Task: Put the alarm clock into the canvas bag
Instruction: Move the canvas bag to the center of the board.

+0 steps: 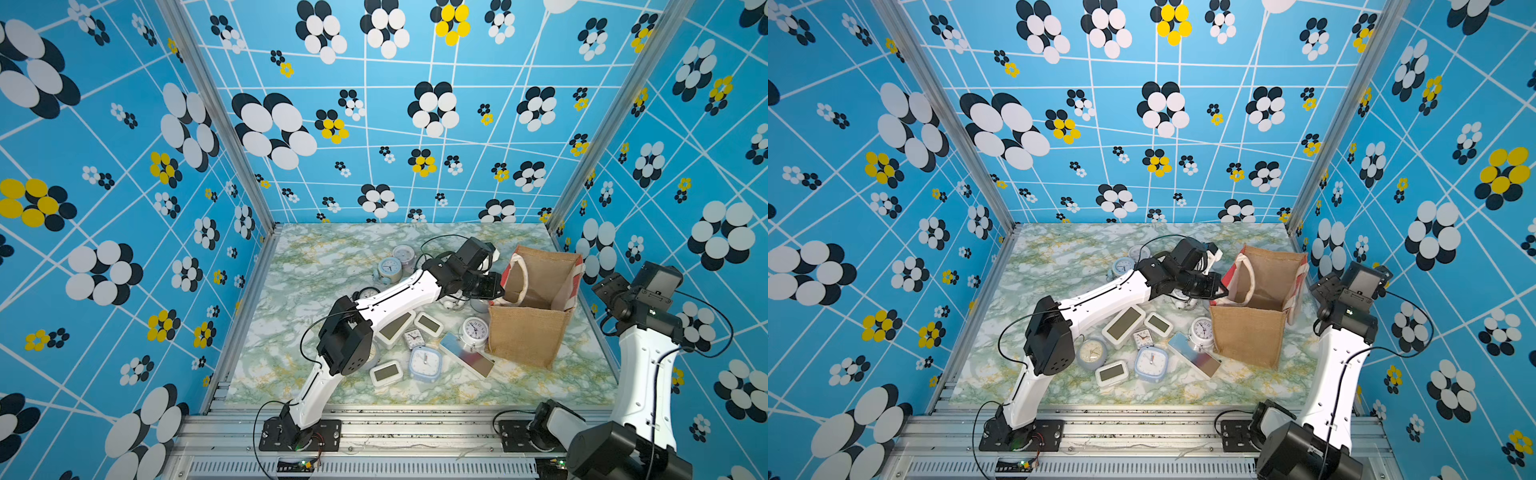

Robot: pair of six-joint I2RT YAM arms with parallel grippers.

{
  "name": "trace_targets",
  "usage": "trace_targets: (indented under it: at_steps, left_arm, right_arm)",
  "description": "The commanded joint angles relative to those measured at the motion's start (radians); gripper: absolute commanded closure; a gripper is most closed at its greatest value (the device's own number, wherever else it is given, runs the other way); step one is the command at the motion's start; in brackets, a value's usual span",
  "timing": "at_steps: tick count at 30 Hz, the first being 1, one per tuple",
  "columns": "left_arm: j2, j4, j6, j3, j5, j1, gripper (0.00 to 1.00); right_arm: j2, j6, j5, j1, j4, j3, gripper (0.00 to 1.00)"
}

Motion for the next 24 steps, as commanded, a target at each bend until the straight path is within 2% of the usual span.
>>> trace_targets:
  at_steps: [1, 3, 6, 8, 12, 19, 24]
  left_arm:
    - [-0.031, 0.033, -0.009, -0.017, -0.015, 0.012, 1.0]
    - [-0.028, 0.045, -0.011, -0.015, -0.006, 0.012, 1.0]
    - [-0.016, 0.071, -0.015, -0.013, 0.01, 0.011, 1.0]
    - [-0.005, 0.094, -0.016, -0.011, 0.018, 0.012, 1.0]
    - [0.023, 0.127, -0.007, 0.012, 0.027, 0.019, 1.0]
    - [0.039, 0.109, 0.036, 0.027, 0.021, 0.039, 1.0]
    - [-0.019, 0.099, 0.074, -0.058, -0.012, 0.05, 1.0]
  right_arm:
    - [0.048, 0.091, -0.176, -0.029, 0.104, -0.101, 0.26]
    - [0.09, 0.124, -0.231, -0.035, 0.184, -0.174, 0.31]
    - [0.167, 0.165, -0.312, -0.037, 0.331, -0.278, 0.45]
    - [0.231, 0.186, -0.353, -0.037, 0.424, -0.321, 0.51]
    - [0.405, 0.203, -0.49, -0.024, 0.554, -0.33, 0.63]
    - [0.621, 0.247, -0.582, 0.08, 0.758, -0.295, 0.7]
    - [0.731, 0.252, -0.616, 0.17, 0.821, -0.223, 0.69]
